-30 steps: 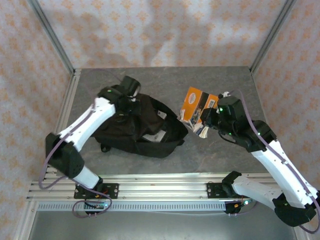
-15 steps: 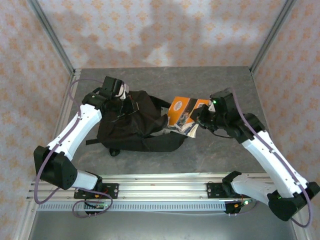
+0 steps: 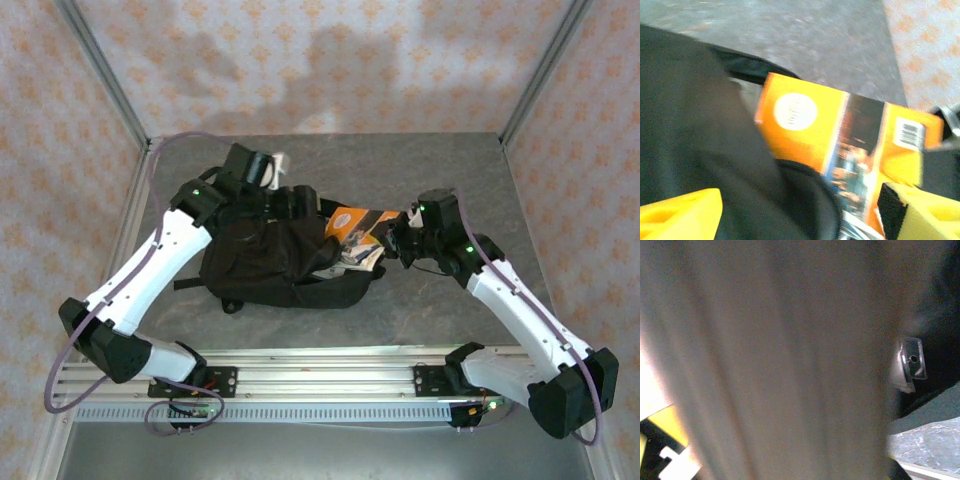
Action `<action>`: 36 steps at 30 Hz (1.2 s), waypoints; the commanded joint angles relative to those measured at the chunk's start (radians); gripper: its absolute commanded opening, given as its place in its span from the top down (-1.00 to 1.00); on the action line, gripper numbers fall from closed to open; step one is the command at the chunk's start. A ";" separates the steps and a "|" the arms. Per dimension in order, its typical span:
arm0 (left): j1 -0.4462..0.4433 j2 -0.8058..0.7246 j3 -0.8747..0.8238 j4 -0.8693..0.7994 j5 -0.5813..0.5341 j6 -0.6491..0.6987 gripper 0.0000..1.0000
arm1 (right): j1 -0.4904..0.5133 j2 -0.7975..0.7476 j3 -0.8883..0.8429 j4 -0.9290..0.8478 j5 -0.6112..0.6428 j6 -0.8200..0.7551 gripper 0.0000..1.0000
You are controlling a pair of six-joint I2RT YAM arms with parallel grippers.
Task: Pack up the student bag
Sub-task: Open the student bag at the center of the table.
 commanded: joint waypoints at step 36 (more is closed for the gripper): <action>-0.153 -0.237 -0.144 0.084 -0.494 -0.087 1.00 | -0.022 -0.219 0.053 -0.122 0.197 -0.220 1.00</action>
